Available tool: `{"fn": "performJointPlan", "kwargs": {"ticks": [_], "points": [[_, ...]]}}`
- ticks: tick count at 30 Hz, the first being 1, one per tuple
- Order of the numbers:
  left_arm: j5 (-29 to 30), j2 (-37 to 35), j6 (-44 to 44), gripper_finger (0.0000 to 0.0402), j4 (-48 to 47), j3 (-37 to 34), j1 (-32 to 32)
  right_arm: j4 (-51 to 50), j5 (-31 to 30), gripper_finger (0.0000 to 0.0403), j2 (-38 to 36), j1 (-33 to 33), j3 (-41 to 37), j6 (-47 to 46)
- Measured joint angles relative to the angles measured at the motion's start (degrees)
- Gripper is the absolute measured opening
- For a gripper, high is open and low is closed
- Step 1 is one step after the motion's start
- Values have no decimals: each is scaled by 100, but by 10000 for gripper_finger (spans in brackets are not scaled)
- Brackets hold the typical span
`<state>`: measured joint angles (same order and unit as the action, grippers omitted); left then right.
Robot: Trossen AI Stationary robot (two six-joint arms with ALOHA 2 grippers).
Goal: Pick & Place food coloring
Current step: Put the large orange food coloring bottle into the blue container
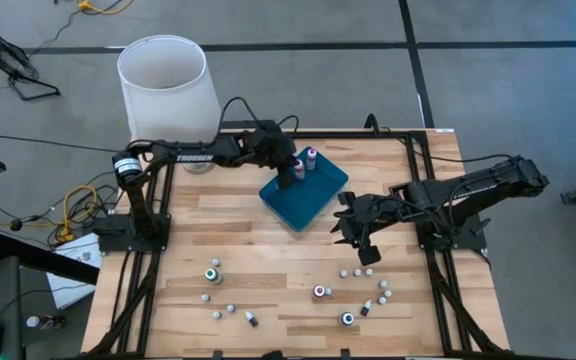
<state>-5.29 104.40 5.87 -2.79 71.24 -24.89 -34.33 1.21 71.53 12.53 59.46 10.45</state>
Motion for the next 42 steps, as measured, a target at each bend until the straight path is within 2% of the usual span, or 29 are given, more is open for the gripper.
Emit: {"fn": "performJointPlan", "kwargs": {"ticks": [30,42], "points": [[82,76,50,36,253,-4,-106,1,2,121,0,-4,-4,-41],[-63,361,17,36,373,1,-223,2,2,121,0,-4,-4,-45]]}}
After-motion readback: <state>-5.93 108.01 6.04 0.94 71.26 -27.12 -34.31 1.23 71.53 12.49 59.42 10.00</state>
